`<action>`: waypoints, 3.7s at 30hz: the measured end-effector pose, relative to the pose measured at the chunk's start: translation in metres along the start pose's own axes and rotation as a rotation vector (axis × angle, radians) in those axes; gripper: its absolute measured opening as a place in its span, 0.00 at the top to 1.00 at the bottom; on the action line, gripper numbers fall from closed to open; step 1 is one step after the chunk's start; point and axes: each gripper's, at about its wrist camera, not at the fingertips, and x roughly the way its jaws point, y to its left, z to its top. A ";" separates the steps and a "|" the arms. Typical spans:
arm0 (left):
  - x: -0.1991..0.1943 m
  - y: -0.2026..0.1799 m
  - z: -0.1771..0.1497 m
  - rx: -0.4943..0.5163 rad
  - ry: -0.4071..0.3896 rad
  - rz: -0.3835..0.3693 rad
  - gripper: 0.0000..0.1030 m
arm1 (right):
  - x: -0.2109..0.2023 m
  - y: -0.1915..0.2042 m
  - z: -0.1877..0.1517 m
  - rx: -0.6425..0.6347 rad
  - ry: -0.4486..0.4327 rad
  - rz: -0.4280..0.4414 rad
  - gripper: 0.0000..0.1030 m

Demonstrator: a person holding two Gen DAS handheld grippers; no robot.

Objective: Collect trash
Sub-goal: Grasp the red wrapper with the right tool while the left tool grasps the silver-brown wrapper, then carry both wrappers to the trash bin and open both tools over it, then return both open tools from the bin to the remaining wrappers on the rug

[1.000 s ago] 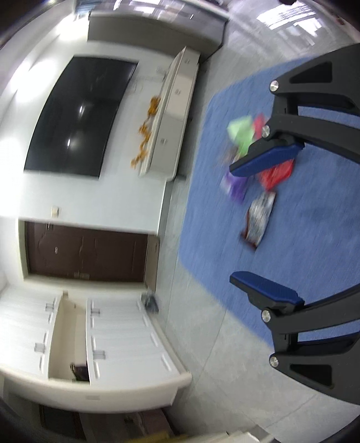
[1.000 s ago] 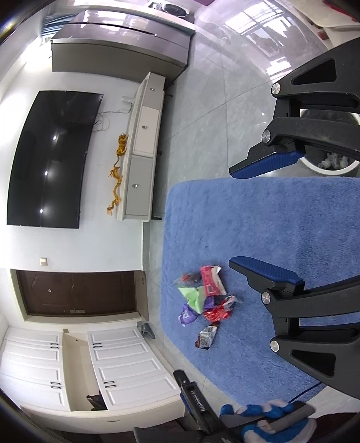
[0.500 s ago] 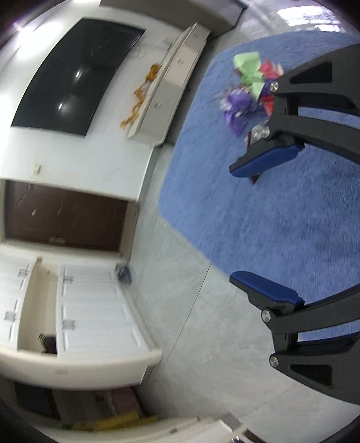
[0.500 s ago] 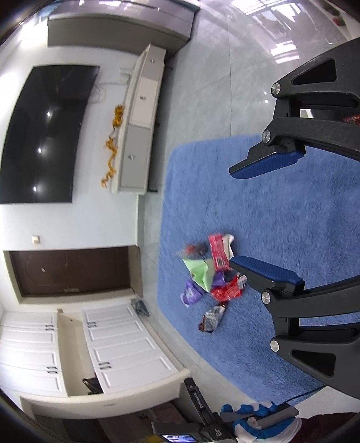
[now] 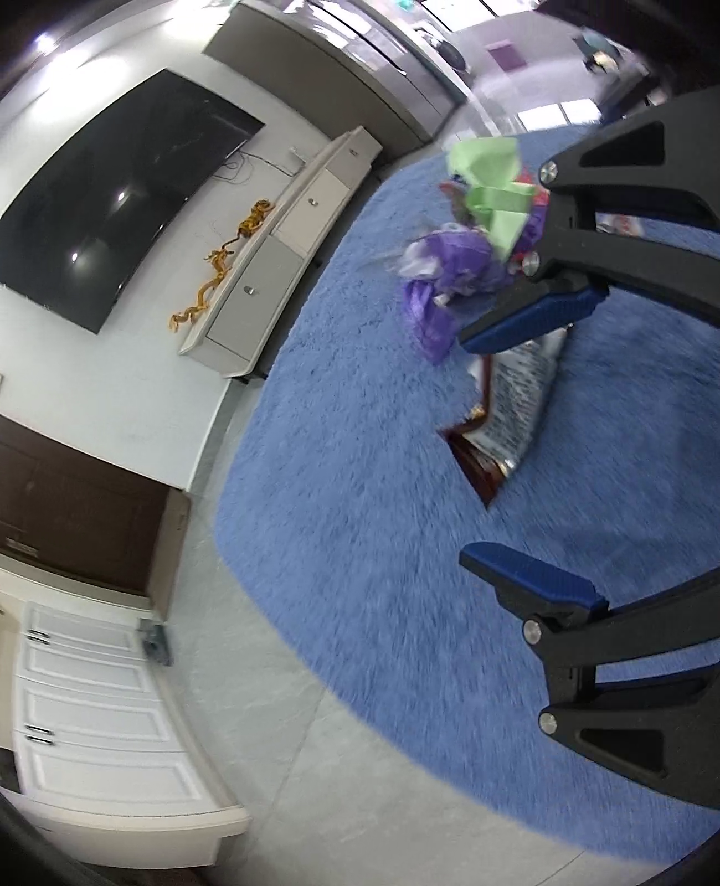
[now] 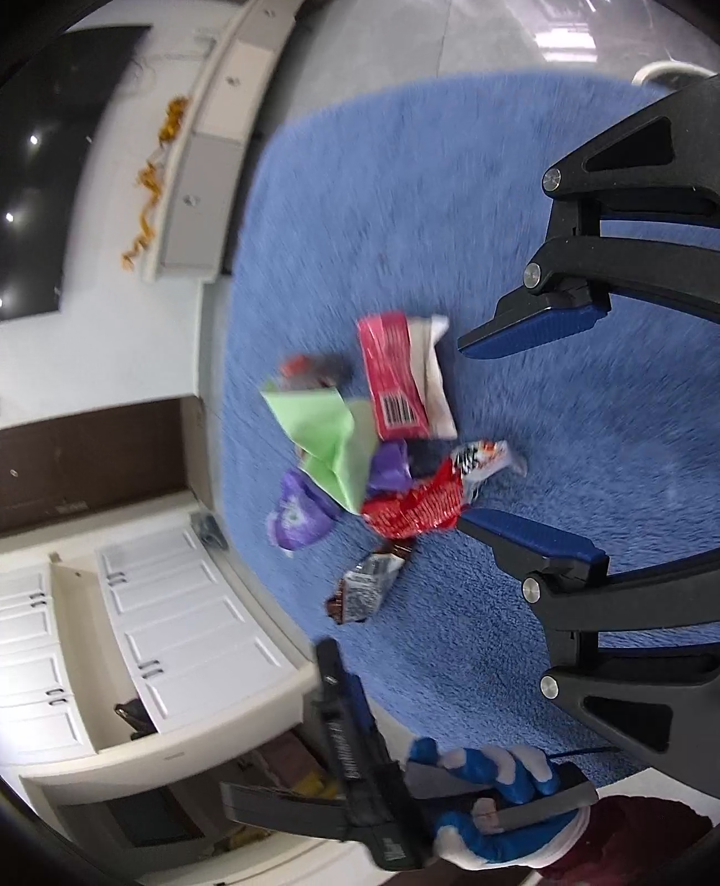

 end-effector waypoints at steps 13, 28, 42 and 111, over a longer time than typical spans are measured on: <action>0.033 -0.022 -0.020 0.049 0.091 -0.025 0.52 | 0.041 0.001 -0.012 0.010 0.059 0.129 0.82; -0.057 -0.053 -0.052 0.104 -0.005 -0.099 0.95 | -0.061 -0.013 -0.050 0.014 -0.069 0.150 0.85; -0.108 -0.220 -0.076 0.335 -0.020 -0.297 0.95 | -0.201 -0.123 -0.123 0.254 -0.289 -0.092 0.85; -0.111 -0.341 -0.179 0.635 -0.145 -0.133 0.44 | -0.266 -0.222 -0.198 0.578 -0.319 -0.314 0.48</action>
